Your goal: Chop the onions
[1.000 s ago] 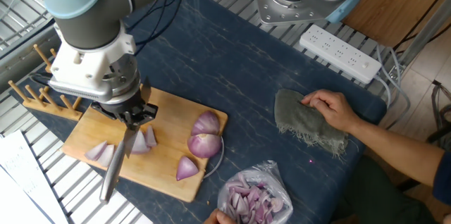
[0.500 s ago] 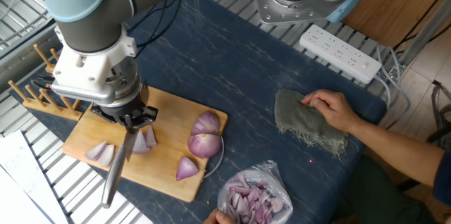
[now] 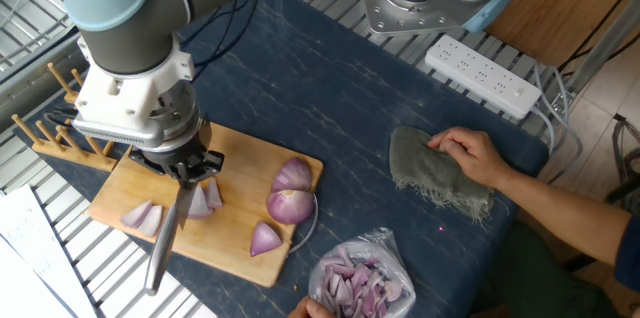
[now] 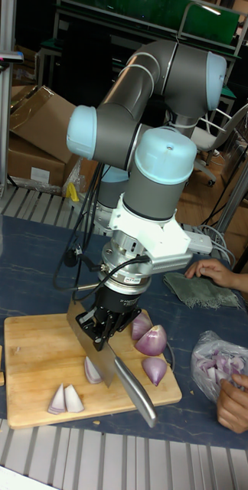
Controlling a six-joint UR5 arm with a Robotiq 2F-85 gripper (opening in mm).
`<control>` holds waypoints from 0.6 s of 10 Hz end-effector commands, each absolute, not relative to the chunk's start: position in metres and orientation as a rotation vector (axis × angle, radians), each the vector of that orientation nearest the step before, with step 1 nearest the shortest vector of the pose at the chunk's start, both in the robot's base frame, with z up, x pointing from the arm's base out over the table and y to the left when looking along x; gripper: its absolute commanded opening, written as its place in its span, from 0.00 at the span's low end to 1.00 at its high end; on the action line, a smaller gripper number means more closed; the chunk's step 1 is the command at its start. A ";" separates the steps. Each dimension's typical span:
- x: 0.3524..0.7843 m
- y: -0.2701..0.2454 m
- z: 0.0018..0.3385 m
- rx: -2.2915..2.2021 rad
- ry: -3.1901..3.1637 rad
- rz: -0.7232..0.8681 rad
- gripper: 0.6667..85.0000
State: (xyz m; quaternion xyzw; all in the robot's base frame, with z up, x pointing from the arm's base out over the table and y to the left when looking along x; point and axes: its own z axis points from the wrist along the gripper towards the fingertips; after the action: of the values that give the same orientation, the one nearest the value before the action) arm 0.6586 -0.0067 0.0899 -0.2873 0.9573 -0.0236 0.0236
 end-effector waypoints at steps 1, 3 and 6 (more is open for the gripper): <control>0.658 -0.005 0.090 -0.928 2.951 -0.054 0.00; 0.658 -0.003 0.089 -0.932 2.950 -0.039 0.00; 0.659 0.002 0.088 -0.925 2.947 -0.014 0.00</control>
State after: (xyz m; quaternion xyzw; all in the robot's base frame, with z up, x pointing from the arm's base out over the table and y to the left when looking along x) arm 0.6581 -0.0037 0.0882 -0.3011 0.9532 -0.0164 0.0226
